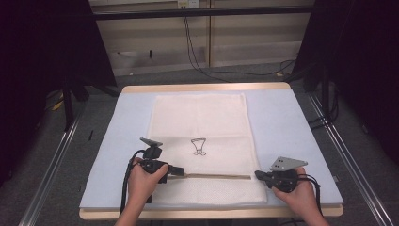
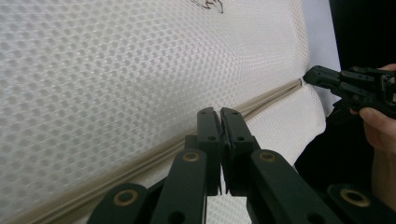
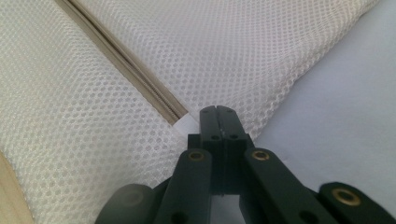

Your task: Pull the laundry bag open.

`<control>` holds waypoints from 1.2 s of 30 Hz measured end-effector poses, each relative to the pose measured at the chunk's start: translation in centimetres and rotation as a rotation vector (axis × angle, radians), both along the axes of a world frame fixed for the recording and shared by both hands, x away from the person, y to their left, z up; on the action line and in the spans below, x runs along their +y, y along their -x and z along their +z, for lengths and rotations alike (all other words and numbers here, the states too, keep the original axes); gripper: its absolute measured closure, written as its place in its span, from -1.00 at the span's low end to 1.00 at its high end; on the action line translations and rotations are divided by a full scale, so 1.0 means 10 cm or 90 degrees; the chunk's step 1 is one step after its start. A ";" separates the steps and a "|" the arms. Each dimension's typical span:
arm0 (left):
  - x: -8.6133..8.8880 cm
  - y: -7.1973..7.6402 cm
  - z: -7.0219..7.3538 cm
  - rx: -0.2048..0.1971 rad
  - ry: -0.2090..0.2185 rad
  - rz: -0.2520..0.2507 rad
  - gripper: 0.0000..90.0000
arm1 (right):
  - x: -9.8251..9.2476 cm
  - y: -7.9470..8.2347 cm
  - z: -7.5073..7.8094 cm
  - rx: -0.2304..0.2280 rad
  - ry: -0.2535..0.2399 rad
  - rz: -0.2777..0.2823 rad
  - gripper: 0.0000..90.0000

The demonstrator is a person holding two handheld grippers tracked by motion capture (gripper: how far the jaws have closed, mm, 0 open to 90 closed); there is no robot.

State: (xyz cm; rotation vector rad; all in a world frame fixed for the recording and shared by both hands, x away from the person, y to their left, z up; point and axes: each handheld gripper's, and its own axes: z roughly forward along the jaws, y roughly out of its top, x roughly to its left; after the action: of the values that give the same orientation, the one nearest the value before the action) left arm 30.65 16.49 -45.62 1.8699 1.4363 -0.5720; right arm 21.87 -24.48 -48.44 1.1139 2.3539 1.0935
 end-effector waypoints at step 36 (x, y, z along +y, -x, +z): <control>0.64 0.09 0.00 -0.013 -0.009 0.056 0.94 | 0.00 0.00 0.00 -0.002 -0.002 -0.001 1.00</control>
State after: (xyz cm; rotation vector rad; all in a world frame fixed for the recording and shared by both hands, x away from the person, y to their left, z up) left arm 29.72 22.91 -45.66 1.8073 1.5047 -0.5000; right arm 21.86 -24.47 -48.47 1.1138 2.3501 1.0975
